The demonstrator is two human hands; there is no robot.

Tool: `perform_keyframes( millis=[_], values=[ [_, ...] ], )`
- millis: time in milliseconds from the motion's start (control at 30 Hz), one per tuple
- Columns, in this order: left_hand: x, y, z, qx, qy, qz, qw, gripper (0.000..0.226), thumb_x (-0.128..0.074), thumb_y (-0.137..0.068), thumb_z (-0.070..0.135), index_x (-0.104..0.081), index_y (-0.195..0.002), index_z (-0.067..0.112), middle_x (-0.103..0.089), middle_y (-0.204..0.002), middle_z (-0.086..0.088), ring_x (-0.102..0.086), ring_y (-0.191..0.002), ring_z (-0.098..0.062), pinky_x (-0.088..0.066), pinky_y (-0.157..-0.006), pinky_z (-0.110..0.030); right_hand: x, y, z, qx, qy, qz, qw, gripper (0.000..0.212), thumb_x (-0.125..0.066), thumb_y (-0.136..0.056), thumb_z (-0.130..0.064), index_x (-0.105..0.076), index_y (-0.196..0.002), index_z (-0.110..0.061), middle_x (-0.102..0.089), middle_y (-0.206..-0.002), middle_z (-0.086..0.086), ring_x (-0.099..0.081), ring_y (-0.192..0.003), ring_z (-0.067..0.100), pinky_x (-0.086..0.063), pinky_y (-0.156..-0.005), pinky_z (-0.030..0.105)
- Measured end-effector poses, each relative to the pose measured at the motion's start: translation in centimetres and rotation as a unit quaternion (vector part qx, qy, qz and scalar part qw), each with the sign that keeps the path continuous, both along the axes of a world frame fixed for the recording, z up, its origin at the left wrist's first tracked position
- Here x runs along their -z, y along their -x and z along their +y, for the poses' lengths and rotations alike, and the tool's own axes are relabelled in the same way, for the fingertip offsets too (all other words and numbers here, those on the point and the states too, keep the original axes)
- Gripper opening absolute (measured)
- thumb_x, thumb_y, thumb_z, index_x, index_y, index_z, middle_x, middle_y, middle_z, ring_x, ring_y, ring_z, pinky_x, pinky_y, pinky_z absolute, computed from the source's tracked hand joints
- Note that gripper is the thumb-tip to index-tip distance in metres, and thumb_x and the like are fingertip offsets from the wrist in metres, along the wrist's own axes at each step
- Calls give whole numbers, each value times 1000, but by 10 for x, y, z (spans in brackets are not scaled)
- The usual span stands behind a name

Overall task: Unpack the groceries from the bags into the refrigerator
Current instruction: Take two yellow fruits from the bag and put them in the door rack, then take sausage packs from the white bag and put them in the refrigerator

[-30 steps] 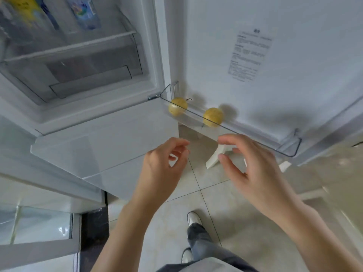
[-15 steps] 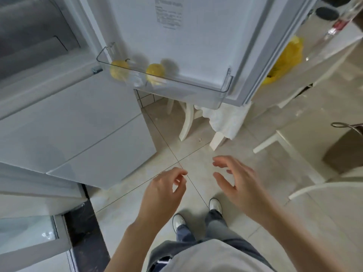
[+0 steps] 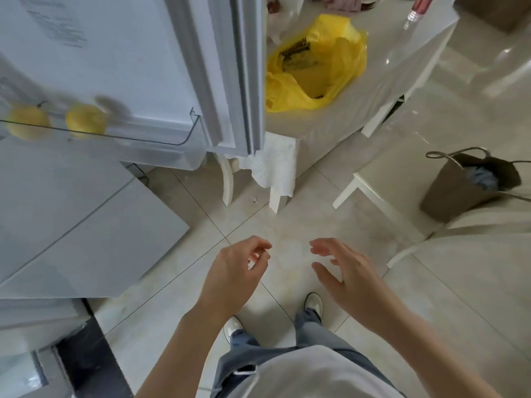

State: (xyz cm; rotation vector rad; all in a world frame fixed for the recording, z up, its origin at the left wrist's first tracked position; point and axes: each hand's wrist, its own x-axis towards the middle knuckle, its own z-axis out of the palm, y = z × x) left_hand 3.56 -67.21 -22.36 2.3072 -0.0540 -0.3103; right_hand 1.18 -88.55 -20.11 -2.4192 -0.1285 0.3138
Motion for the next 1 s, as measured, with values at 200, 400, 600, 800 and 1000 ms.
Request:
perform_keyframes(
  millis=[200,400,600,800,1000],
  values=[
    [11,-30,-116,7,19,18,1000,14,-58,-93,26,-67,-104,29,-68,-89,19,-61,-84,5,-53,-78,-23,0,-39,-108,-10,24,7,1000,34,-53,-94,-33,-53,-127,-26,-59,-120,-17,-56,-109,-1,-49,-94,26],
    [9,-68,-191,18,14,17,1000,14,-57,-94,28,-64,-105,31,-68,-91,20,-60,-86,7,-53,-79,-22,0,-90,-185,8,30,-6,999,32,-55,-93,-32,-55,-124,-24,-63,-115,-14,-58,-106,3,-51,-90,28],
    [9,-137,-217,-3,15,14,1000,12,-59,-93,25,-65,-101,32,-69,-86,20,-61,-83,4,-52,-76,-17,9,-161,-223,32,15,-14,999,33,-52,-91,-36,-56,-121,-24,-64,-115,-12,-59,-105,4,-51,-89,30],
    [11,-233,-224,-22,17,9,1000,12,-59,-93,23,-66,-100,29,-69,-86,16,-60,-83,5,-52,-75,-17,11,-256,-236,35,13,-30,999,29,-56,-92,-28,-55,-121,-22,-64,-113,-9,-60,-103,8,-50,-86,30],
    [5,-331,-217,-55,19,1,998,14,-58,-93,24,-66,-103,27,-68,-90,16,-60,-83,3,-52,-77,-20,0,-362,-232,4,24,-47,999,28,-58,-93,-26,-56,-120,-20,-64,-112,-8,-59,-106,7,-45,-88,23]
  ],
)
